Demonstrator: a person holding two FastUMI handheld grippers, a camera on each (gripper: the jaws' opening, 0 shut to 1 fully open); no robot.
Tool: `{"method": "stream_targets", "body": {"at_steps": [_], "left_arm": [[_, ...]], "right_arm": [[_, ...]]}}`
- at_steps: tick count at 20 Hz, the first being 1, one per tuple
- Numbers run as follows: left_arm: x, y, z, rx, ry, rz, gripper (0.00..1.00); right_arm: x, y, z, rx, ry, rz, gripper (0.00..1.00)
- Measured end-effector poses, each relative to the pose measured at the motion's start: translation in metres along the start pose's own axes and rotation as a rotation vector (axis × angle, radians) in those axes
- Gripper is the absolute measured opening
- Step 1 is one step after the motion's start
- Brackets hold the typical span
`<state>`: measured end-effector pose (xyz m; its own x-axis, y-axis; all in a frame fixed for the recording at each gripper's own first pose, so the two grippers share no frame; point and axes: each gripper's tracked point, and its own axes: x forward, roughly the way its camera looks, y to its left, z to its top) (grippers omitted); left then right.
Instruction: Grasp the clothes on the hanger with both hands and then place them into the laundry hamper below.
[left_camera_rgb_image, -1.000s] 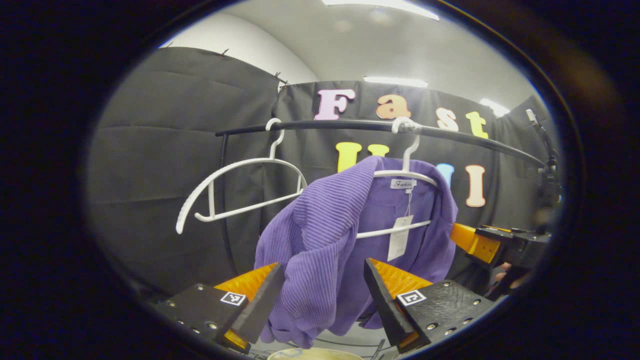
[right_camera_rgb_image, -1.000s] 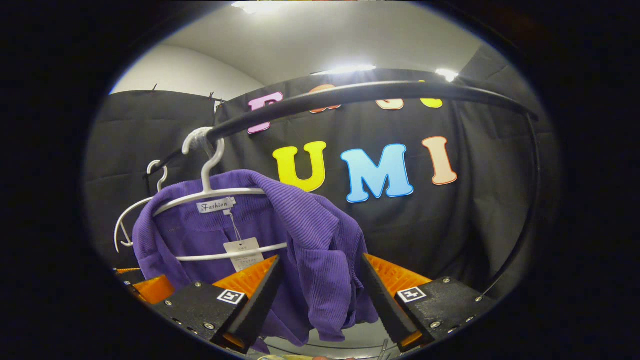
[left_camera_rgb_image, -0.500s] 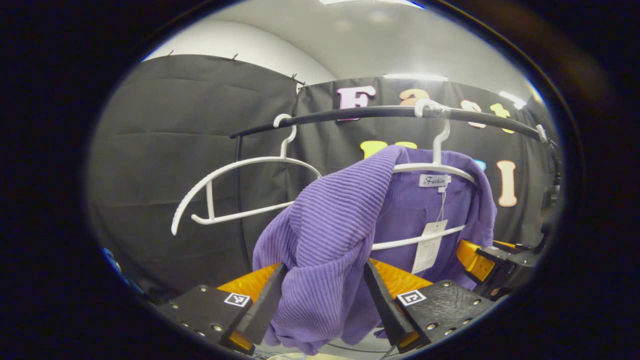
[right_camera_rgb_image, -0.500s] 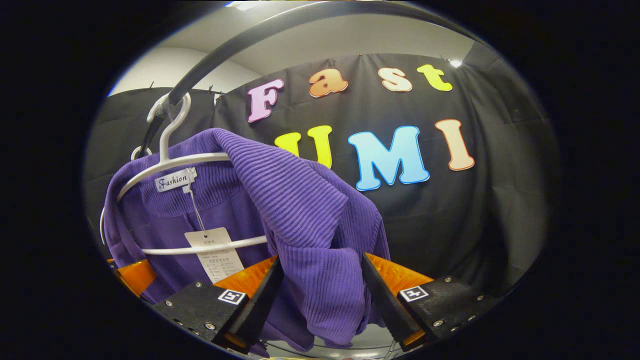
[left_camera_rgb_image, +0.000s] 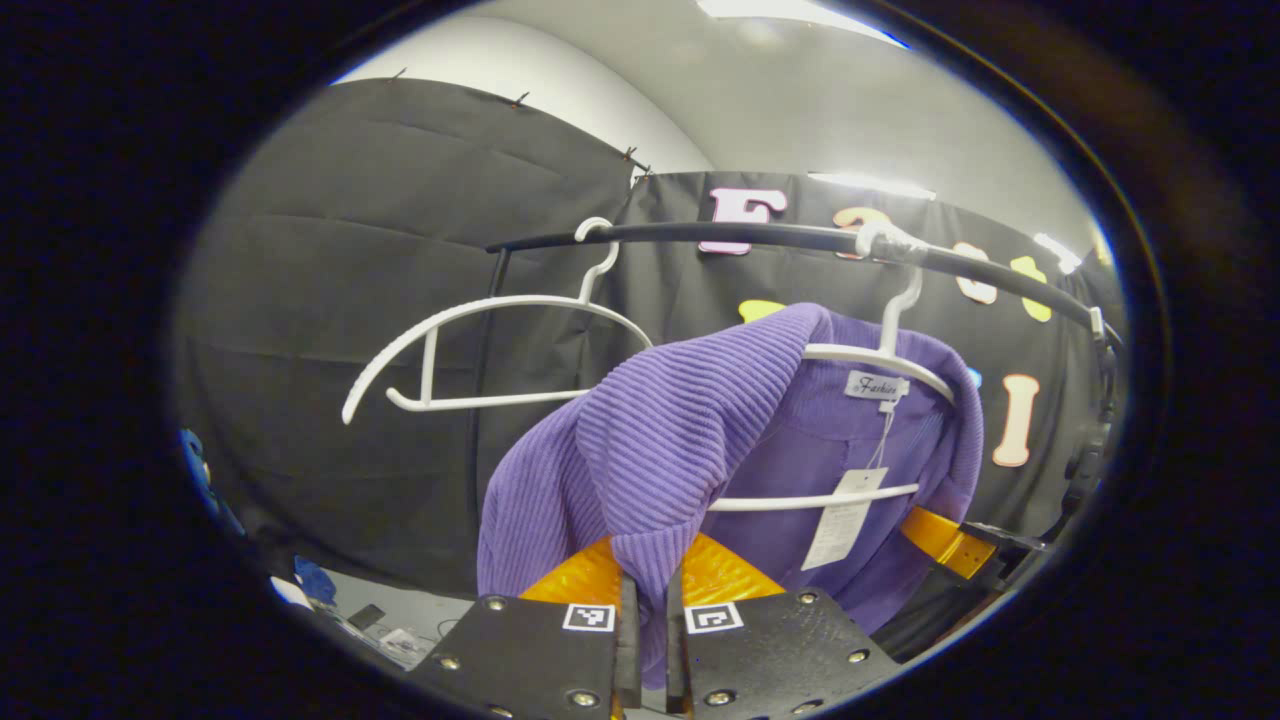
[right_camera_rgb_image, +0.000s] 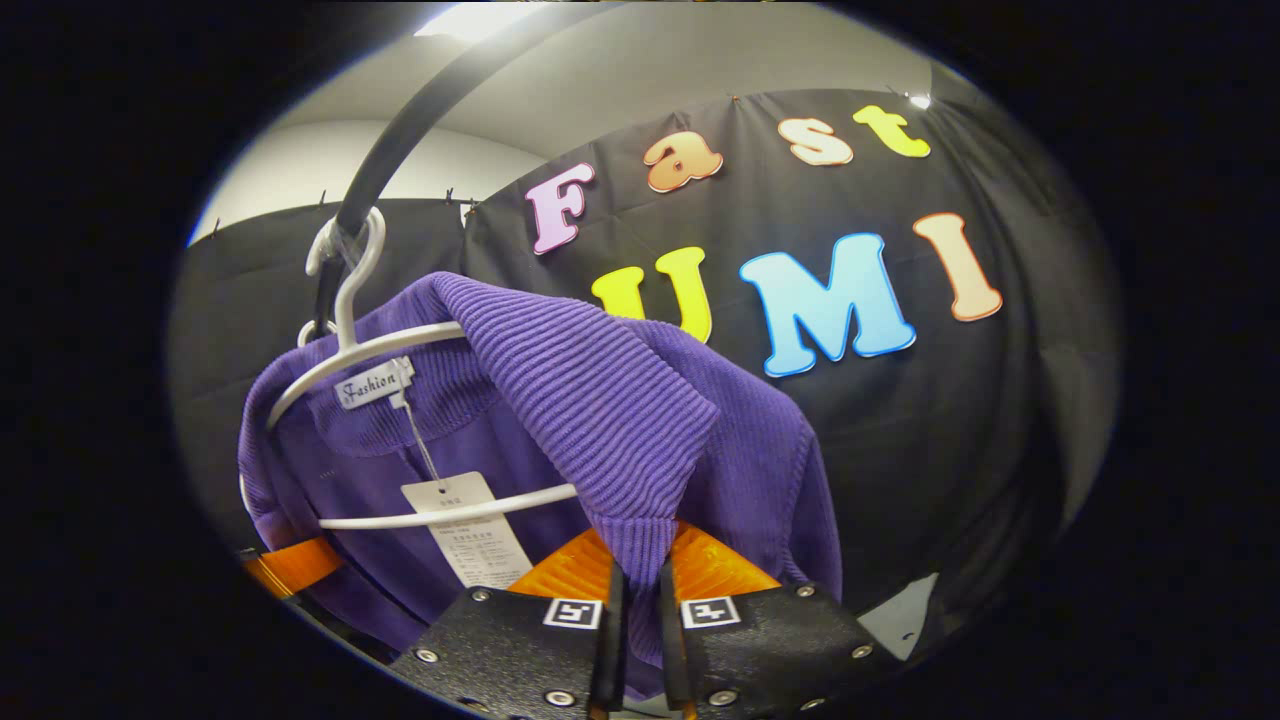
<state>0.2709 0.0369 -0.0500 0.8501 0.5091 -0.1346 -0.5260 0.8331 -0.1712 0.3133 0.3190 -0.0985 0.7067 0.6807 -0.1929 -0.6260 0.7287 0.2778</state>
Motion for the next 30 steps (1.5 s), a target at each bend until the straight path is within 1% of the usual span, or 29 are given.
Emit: {"method": "stream_targets", "body": {"at_steps": [2, 3, 4, 6, 8, 9, 10, 11, 12, 13, 14, 15, 16, 17, 18, 19, 23, 28, 30], "left_arm": [[-0.005, -0.001, 0.006, 0.019, -0.010, -0.015, 0.11], [-0.008, 0.001, 0.008, 0.031, -0.010, -0.007, 0.04], [-0.011, 0.000, 0.012, 0.029, -0.012, -0.014, 0.04], [-0.024, -0.003, 0.025, -0.016, -0.043, -0.057, 0.04], [-0.041, 0.007, 0.048, -0.014, -0.093, -0.070, 0.04], [-0.048, 0.006, 0.049, -0.005, -0.092, -0.086, 0.04], [-0.051, 0.006, 0.045, -0.005, -0.069, -0.098, 0.11], [-0.050, 0.007, 0.042, -0.019, -0.056, -0.110, 0.04], [-0.050, 0.009, 0.044, -0.042, -0.063, -0.122, 0.11], [-0.050, 0.011, 0.050, -0.059, -0.077, -0.130, 0.00], [-0.049, 0.014, 0.055, -0.060, -0.082, -0.139, 0.00], [-0.051, 0.015, 0.058, -0.051, -0.085, -0.156, 0.04], [-0.049, 0.017, 0.065, -0.044, -0.091, -0.172, 0.04], [-0.053, 0.019, 0.071, -0.041, -0.101, -0.185, 0.08], [-0.054, 0.021, 0.076, -0.034, -0.104, -0.200, 0.07], [-0.056, 0.025, 0.081, -0.023, -0.114, -0.204, 0.01], [-0.050, 0.033, 0.091, 0.028, -0.131, -0.223, 0.01], [-0.043, 0.042, 0.107, 0.012, -0.136, -0.248, 0.01], [-0.044, 0.056, 0.123, 0.016, -0.159, -0.244, 0.01]], "right_arm": [[-0.005, 0.001, 0.000, 0.012, -0.008, 0.040, 0.06], [-0.006, 0.001, 0.002, 0.005, -0.015, 0.055, 0.04], [-0.009, 0.004, 0.002, 0.000, -0.022, 0.073, 0.01], [-0.019, 0.008, 0.001, -0.007, -0.016, 0.090, 0.00], [-0.037, 0.006, 0.015, -0.011, -0.072, 0.068, 0.00], [-0.044, 0.005, 0.025, -0.005, -0.118, 0.058, 0.01], [-0.046, 0.005, 0.030, -0.016, -0.141, 0.045, 0.00], [-0.047, 0.004, 0.032, -0.033, -0.150, 0.033, 0.00], [-0.048, 0.003, 0.035, -0.043, -0.155, 0.021, 0.00], [-0.050, 0.002, 0.037, -0.046, -0.161, 0.006, 0.00], [-0.055, 0.000, 0.041, -0.044, -0.166, -0.013, 0.00], [-0.059, -0.001, 0.043, -0.048, -0.167, -0.032, 0.00], [-0.062, 0.000, 0.044, -0.061, -0.168, -0.049, 0.00], [-0.066, -0.001, 0.047, -0.076, -0.170, -0.069, 0.00], [-0.070, -0.002, 0.049, -0.082, -0.174, -0.087, 0.00], [-0.072, -0.002, 0.053, -0.081, -0.180, -0.103, 0.00], [-0.084, 0.002, 0.064, -0.110, -0.215, -0.141, 0.00], [-0.091, 0.021, 0.070, -0.118, -0.230, -0.158, 0.00], [-0.094, 0.027, 0.074, -0.133, -0.244, -0.163, 0.00]]}}
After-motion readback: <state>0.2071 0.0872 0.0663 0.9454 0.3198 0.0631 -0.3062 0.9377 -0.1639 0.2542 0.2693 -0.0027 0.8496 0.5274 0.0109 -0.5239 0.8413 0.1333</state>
